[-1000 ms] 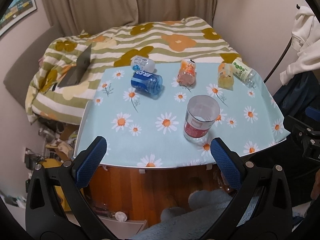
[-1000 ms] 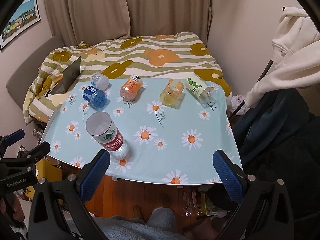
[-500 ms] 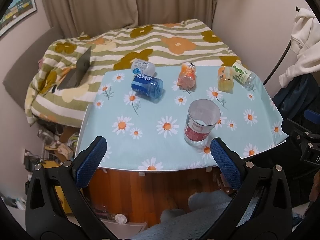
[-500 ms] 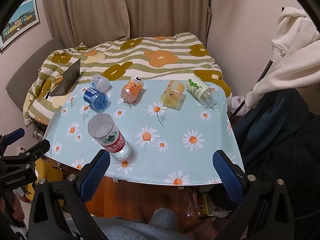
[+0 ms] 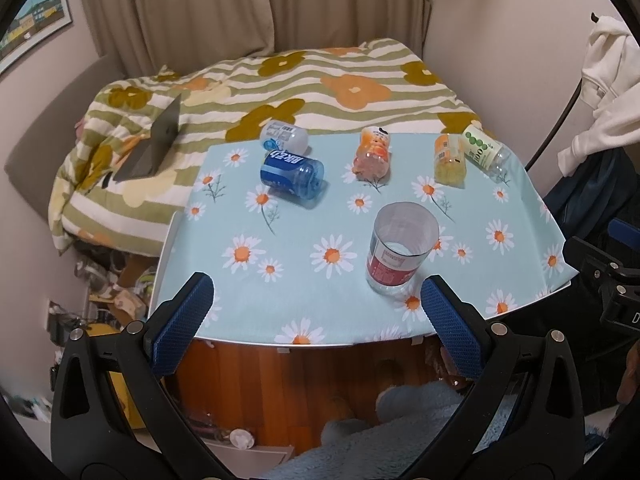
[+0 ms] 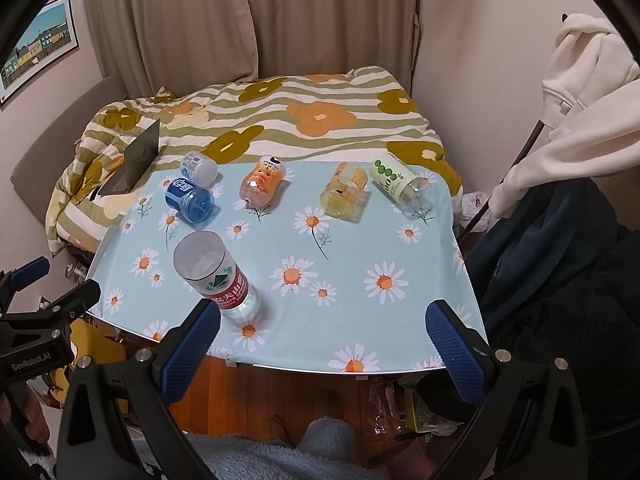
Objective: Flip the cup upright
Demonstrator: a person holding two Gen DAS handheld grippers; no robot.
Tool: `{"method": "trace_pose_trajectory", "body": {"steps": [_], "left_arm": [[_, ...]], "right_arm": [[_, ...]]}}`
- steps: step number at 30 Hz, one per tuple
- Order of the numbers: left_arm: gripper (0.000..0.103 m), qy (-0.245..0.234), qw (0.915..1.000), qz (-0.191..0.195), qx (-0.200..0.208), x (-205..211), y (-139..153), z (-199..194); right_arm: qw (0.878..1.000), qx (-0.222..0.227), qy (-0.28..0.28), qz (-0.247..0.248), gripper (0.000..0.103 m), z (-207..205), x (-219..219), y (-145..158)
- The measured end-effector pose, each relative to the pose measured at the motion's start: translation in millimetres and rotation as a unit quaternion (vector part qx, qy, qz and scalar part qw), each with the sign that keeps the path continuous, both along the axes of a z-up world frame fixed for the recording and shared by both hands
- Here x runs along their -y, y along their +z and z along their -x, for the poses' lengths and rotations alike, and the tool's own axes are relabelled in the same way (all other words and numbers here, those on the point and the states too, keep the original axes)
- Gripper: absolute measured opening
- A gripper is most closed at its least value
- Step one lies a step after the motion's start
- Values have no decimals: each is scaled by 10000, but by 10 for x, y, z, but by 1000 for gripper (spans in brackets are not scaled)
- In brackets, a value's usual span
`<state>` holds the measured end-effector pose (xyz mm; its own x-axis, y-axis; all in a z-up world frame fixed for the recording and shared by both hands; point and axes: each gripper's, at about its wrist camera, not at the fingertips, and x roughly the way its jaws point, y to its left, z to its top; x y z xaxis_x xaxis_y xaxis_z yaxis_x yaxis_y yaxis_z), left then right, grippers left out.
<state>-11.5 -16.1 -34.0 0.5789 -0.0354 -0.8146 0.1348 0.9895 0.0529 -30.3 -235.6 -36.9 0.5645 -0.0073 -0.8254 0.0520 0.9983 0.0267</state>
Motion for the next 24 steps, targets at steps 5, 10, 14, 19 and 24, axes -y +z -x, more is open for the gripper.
{"method": "trace_pose_trajectory", "body": {"steps": [5, 10, 14, 19, 24], "left_arm": [[103, -6, 10000, -7, 5, 21, 15, -29], [103, -2, 10000, 1, 0, 32, 23, -47], [103, -9, 10000, -1, 8, 30, 18, -35], [103, 11, 10000, 3, -26, 68, 35, -122], [103, 41, 10000, -16, 8, 46, 12, -155]], "right_arm": [[10000, 4, -15, 2, 103, -13, 2, 21], [10000, 3, -21, -2, 103, -30, 5, 25], [10000, 5, -20, -2, 103, -30, 4, 23], [10000, 5, -24, -4, 103, -34, 3, 22], [10000, 10, -13, -22, 103, -31, 4, 17]]}}
